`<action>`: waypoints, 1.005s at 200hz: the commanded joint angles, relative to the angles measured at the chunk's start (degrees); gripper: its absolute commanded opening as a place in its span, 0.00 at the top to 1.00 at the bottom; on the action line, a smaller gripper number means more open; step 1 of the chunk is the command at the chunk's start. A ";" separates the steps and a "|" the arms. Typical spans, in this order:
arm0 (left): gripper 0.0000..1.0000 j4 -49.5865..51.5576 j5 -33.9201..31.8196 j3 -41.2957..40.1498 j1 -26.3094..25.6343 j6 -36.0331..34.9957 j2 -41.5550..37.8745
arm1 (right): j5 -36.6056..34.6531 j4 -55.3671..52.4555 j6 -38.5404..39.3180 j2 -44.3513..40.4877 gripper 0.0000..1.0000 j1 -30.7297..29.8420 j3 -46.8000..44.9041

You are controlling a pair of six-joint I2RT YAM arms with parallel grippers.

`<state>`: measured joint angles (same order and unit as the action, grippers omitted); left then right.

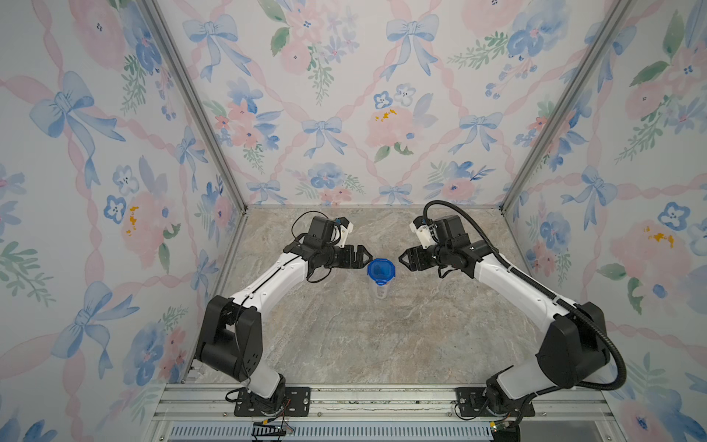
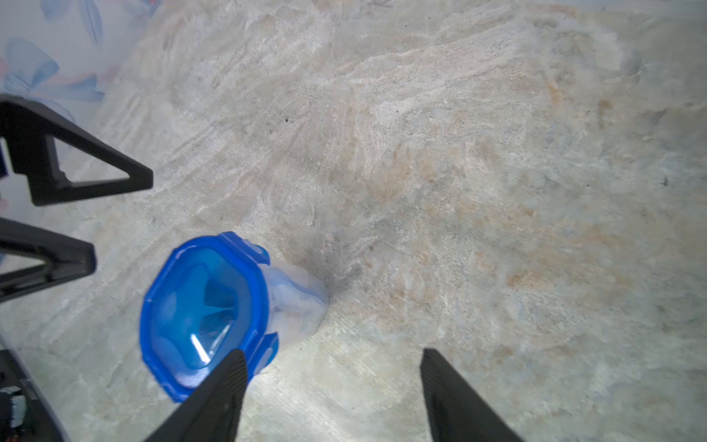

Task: Pack away toiletry kits
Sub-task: Close the fastener on the container, then reset both arms

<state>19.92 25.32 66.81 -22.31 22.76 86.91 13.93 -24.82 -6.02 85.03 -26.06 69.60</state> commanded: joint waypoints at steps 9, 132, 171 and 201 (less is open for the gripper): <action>0.02 -0.33 -14.96 -2.64 0.56 -3.17 -6.72 | -3.47 7.58 -0.04 -8.18 0.03 0.31 -7.18; 0.02 -63.84 -61.32 -47.41 9.83 -14.94 -16.94 | -21.69 53.06 14.07 -7.33 0.03 13.61 -39.81; 0.02 -80.72 -60.35 -51.46 13.37 -14.87 -6.01 | -16.91 64.62 9.69 -0.98 0.03 20.91 -42.91; 0.02 -90.45 -50.08 -52.92 14.17 -17.15 -0.22 | -14.81 80.35 6.55 4.09 0.03 24.03 -48.54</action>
<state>-56.12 -32.05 15.40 -8.60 9.52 83.15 -3.31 39.83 3.11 85.89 -3.51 25.50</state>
